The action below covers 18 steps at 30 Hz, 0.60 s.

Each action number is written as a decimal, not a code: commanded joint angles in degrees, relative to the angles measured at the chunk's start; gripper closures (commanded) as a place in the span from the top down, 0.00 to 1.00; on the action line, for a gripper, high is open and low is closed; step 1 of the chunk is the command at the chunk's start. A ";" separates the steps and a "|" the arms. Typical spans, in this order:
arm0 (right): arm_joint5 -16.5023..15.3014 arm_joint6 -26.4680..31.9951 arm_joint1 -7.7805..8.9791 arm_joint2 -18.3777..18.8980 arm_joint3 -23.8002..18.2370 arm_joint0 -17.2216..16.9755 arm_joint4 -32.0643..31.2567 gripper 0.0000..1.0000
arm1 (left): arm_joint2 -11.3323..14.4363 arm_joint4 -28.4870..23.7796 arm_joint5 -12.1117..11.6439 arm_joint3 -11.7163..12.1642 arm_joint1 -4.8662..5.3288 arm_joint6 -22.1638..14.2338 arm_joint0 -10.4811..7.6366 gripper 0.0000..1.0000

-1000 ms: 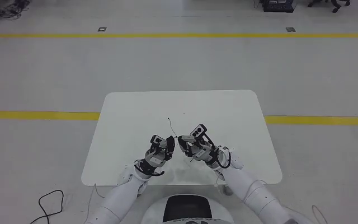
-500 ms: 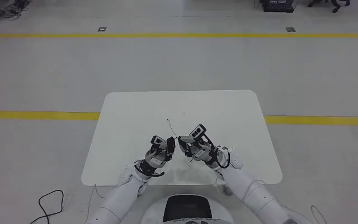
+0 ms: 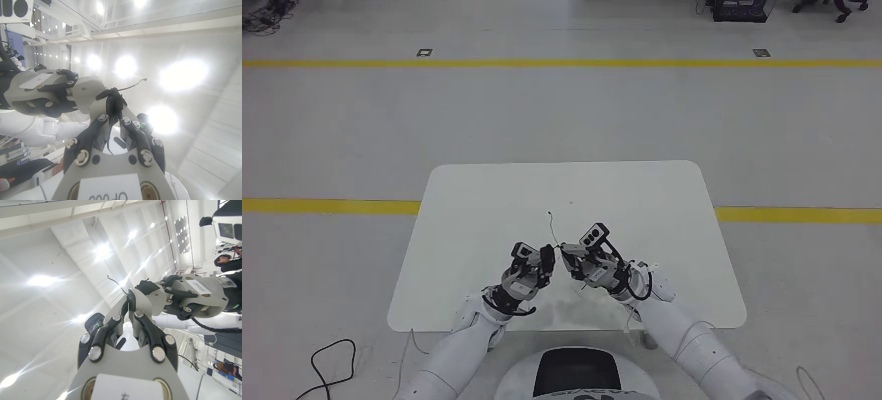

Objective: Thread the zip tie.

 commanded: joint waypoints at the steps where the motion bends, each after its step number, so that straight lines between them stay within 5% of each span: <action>1: 0.06 0.08 -0.05 0.11 0.09 -0.03 -0.19 0.00 | -0.16 -0.38 -0.18 -0.02 -0.02 0.06 0.02 0.00; 18: 0.22 0.54 -0.05 1.92 0.17 -1.00 -2.16 0.00 | -0.49 -0.50 -0.53 0.06 -0.18 0.28 -0.04 0.00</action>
